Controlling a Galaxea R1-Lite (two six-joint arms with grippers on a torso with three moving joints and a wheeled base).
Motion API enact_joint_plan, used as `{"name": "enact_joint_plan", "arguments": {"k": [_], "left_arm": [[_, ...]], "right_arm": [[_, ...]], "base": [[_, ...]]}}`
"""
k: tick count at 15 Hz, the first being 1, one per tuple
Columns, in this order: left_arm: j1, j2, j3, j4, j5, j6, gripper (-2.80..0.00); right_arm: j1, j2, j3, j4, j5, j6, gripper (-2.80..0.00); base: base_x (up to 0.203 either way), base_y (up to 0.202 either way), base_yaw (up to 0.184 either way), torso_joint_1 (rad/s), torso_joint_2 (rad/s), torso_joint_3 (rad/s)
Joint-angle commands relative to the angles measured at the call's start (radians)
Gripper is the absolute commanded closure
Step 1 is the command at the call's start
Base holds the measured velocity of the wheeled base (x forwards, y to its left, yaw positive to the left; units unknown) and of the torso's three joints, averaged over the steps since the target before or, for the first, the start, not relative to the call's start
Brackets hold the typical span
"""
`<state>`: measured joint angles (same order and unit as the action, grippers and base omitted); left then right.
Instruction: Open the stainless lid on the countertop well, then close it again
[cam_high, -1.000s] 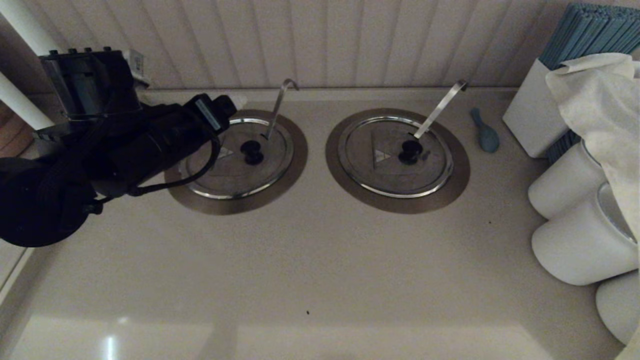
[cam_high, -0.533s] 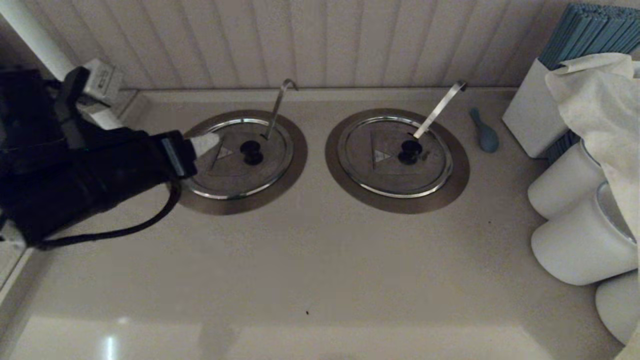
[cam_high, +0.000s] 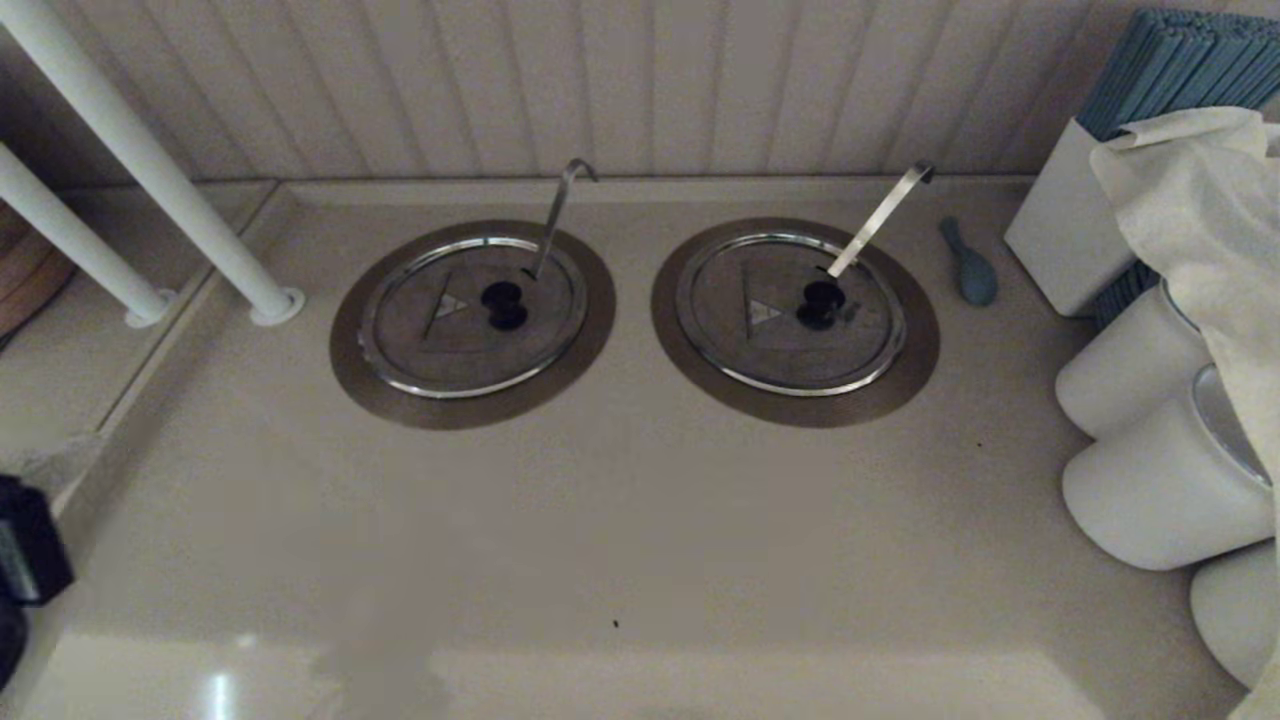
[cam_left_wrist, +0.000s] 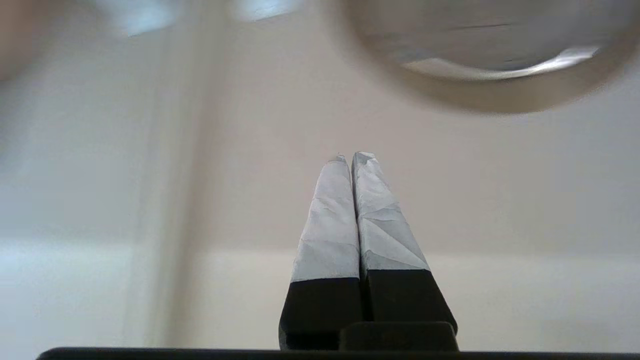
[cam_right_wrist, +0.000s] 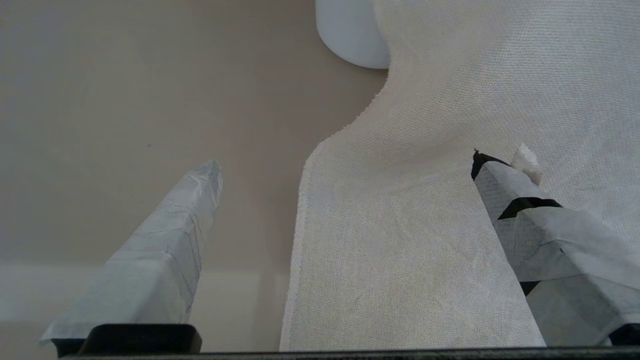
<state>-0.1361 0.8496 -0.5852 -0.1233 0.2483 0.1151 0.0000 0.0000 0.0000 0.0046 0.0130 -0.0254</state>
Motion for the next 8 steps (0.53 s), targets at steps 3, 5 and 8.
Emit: {"name": "enact_joint_plan", "arguments": {"k": [3, 5, 8], "left_arm": [[0.096, -0.375, 0.002, 0.204, 0.057, 0.018, 0.00], [0.113, -0.500, 0.037, 0.237, 0.057, 0.030, 0.00], [0.125, -0.715, 0.133, 0.264, -0.090, 0.066, 0.00]], "right_arm": [[0.000, 0.002, 0.000, 0.000, 0.001, -0.001, -2.80], [0.000, 0.002, 0.000, 0.000, 0.001, -0.001, -2.80], [0.000, 0.002, 0.000, 0.000, 0.001, -0.001, -2.80]], "base": [[0.000, 0.000, 0.000, 0.000, 0.00, 0.000], [0.000, 0.000, 0.000, 0.000, 0.00, 0.000], [0.000, 0.000, 0.000, 0.000, 0.00, 0.000]]}}
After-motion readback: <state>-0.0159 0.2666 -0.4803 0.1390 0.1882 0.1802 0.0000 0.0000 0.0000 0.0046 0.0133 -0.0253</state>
